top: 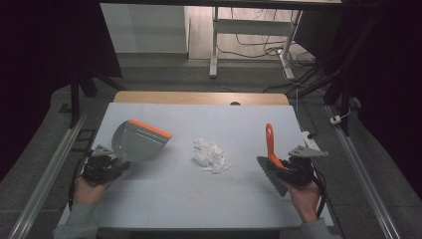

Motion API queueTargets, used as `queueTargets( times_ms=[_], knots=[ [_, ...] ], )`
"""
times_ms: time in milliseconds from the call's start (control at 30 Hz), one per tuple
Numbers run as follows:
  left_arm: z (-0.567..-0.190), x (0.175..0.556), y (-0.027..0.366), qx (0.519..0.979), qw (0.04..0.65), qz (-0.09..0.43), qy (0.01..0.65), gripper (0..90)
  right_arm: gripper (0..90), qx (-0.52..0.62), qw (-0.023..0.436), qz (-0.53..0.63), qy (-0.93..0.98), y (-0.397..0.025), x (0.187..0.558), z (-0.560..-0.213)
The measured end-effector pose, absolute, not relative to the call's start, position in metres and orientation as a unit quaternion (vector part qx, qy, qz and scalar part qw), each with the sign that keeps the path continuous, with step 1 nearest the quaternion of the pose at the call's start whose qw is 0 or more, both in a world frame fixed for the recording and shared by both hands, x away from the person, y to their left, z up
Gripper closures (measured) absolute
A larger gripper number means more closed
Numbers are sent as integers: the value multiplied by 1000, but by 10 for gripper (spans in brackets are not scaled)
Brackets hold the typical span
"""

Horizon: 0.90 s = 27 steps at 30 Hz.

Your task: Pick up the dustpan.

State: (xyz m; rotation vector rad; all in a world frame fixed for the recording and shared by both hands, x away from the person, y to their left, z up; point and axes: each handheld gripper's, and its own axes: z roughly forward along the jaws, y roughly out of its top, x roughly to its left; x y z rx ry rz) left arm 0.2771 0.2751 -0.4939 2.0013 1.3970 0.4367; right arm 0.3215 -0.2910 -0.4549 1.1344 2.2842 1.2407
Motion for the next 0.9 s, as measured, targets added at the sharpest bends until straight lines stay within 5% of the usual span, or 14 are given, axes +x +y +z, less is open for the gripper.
queueTargets(
  times_ms=[900],
  knots=[
    [-480, 258, 247, 842, 323, 139, 410, 620, 702, 395, 152, 435, 795, -291, 321, -455]
  ],
)
